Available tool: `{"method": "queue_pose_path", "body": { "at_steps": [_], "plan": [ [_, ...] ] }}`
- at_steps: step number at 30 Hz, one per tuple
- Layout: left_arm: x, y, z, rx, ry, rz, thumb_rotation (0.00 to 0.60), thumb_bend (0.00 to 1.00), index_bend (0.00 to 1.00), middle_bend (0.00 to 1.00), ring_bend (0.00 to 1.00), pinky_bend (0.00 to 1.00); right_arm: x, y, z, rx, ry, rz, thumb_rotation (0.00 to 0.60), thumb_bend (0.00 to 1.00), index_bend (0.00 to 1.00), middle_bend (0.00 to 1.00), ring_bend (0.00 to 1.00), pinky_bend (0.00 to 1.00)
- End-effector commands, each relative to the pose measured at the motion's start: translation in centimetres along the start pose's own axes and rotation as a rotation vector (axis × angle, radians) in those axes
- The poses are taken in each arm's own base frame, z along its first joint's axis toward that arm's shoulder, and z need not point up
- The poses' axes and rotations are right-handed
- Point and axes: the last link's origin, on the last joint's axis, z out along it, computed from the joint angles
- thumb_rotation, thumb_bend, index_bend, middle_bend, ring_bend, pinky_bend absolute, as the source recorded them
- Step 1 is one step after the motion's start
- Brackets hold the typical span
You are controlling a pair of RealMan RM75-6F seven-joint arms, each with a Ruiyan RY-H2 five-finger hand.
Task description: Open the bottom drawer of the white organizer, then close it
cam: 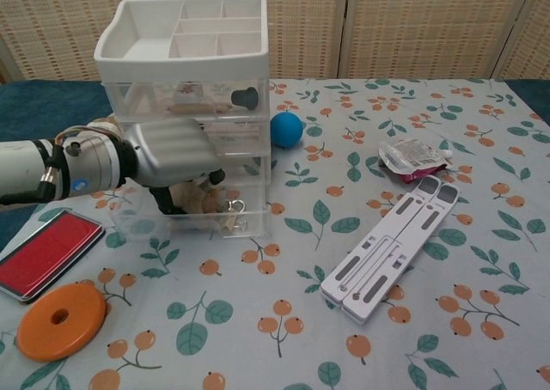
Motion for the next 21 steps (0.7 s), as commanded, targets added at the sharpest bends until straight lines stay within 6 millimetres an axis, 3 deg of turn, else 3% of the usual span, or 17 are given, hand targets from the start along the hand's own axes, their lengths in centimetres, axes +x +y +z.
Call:
{"method": "queue_pose_path", "body": {
  "at_steps": [1,11,21],
  "plan": [
    [0.1,0.0,0.0,0.002,0.002,-0.011,0.600,0.26,0.56,0.96,1.00,1.00,0.0,0.0,0.0,0.000,0.000,0.000,0.600,0.43,0.00,0.10,0.00,0.02],
    [0.7,-0.9,-0.4,0.028,0.022,-0.059,0.600,0.26,0.58,0.96,1.00,1.00,0.0,-0.1,0.1,0.004,0.001,-0.001,0.600,0.43,0.00,0.10,0.00,0.02],
    [1.3,-2.3,-2.7,0.082,0.071,-0.142,0.600,0.26,0.58,0.96,1.00,1.00,-0.1,-0.2,0.3,0.015,0.001,0.004,0.600,0.42,0.00,0.11,0.00,0.02]
  ]
}}
